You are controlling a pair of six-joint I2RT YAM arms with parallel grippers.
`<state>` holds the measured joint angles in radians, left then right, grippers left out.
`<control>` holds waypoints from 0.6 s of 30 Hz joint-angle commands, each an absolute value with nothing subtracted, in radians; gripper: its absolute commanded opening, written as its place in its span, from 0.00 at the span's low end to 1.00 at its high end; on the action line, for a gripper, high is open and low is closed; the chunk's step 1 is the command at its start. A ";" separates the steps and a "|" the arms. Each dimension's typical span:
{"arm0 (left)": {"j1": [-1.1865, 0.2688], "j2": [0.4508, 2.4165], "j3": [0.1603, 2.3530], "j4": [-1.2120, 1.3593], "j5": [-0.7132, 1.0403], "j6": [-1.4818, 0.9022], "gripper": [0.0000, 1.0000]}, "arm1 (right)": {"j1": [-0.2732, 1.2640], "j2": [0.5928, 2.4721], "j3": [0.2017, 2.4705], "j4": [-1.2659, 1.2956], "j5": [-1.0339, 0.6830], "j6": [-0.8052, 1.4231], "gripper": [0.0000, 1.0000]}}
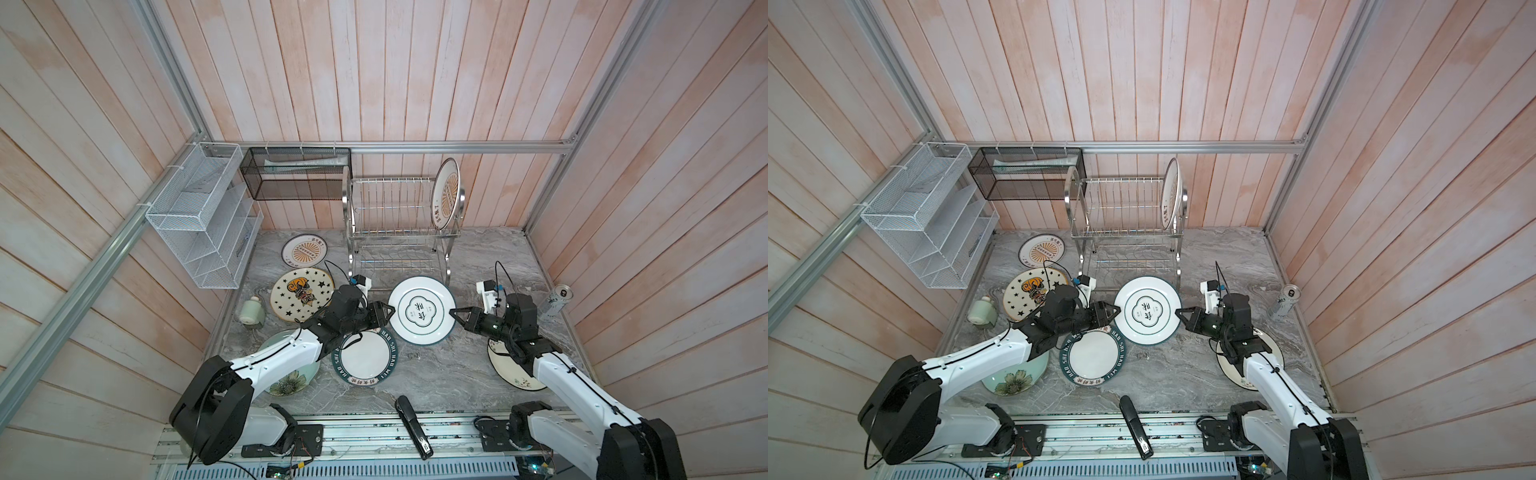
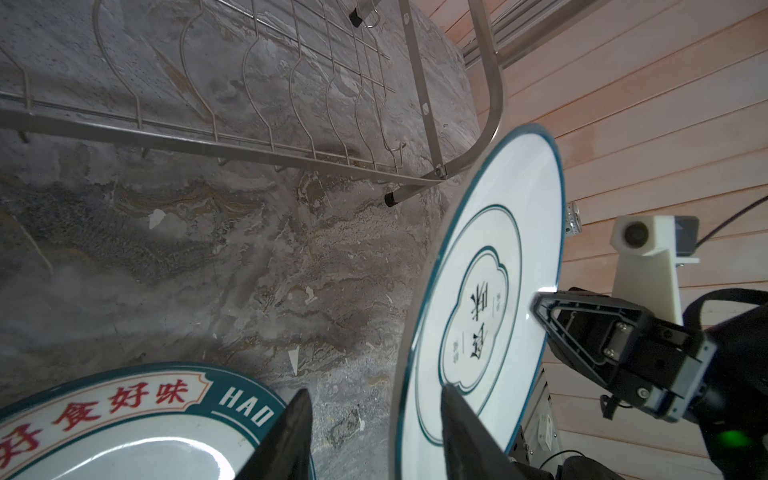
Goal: Load the plates into the dish rack
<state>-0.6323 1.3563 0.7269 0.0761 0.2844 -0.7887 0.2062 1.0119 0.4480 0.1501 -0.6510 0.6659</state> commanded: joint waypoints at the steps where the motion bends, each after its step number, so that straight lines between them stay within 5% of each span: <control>1: -0.632 1.370 0.723 0.110 0.307 -0.793 0.49 | 0.226 1.016 0.440 0.265 -0.670 0.705 0.00; 18: -0.632 1.360 0.667 0.266 0.346 -0.844 0.13 | 0.274 1.066 0.433 0.330 -0.644 0.759 0.00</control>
